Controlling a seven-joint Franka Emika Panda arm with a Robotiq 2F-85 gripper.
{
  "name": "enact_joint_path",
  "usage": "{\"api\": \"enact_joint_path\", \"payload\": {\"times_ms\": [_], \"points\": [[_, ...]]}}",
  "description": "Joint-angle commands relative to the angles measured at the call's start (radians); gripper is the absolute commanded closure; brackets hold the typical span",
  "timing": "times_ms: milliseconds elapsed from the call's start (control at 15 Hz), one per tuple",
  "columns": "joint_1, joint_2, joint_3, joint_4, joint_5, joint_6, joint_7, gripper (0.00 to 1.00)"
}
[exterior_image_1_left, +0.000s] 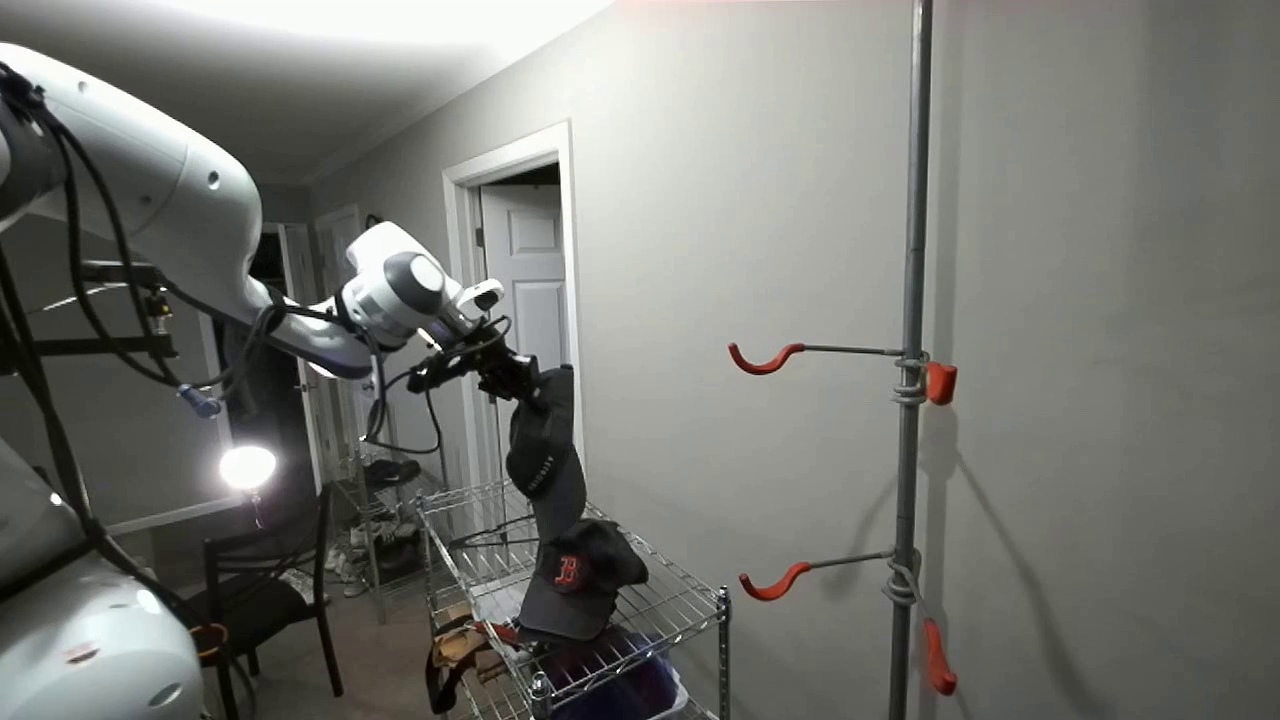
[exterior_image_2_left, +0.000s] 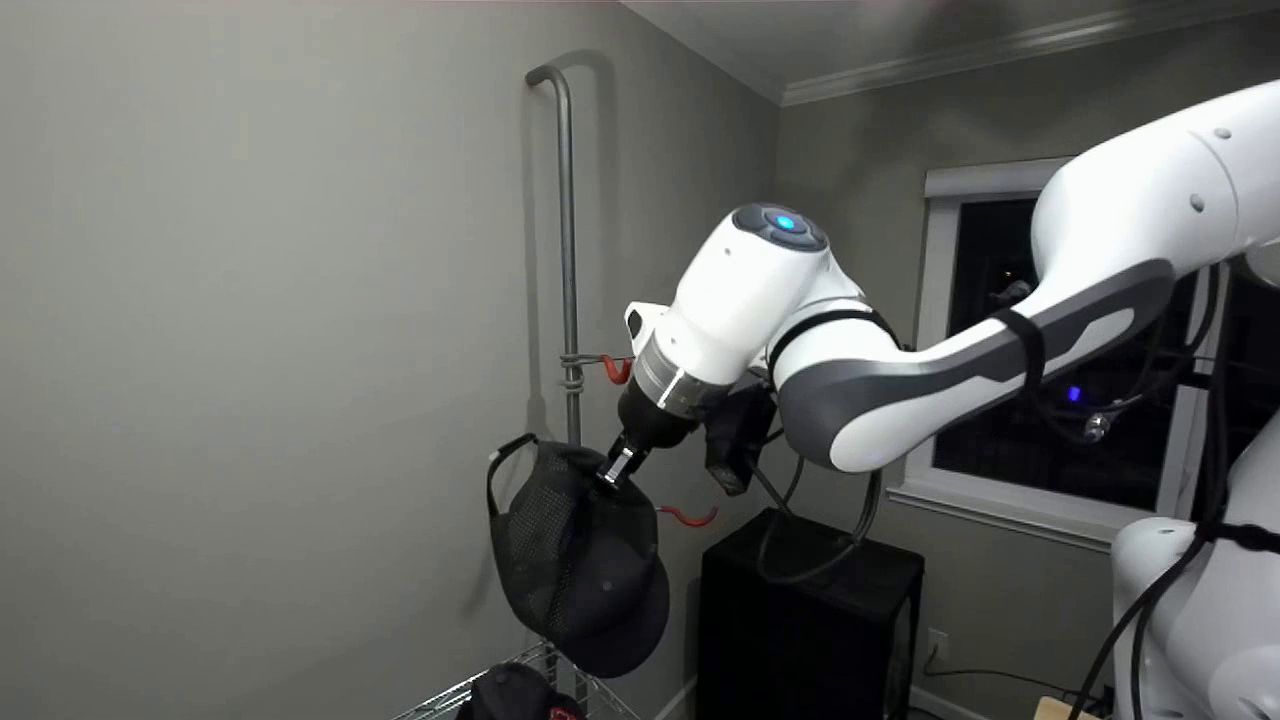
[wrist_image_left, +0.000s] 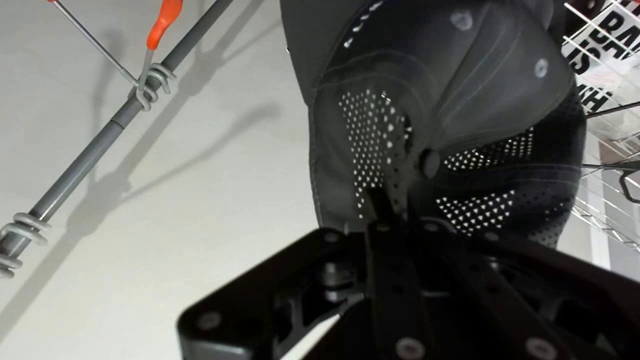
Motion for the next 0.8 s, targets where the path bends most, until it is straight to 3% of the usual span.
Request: {"api": "enact_joint_path", "payload": {"times_ms": [0,333,733], "points": [[-0.014,-0.020,0.021,0.083,0.178,-0.157,-0.183,0.96],[-0.003,-0.009,0.009,0.157,0.346,-0.314,-0.305,0.95],[0.004,-0.005,-0.002,0.202,0.516,-0.403,-0.393,0.96]]}}
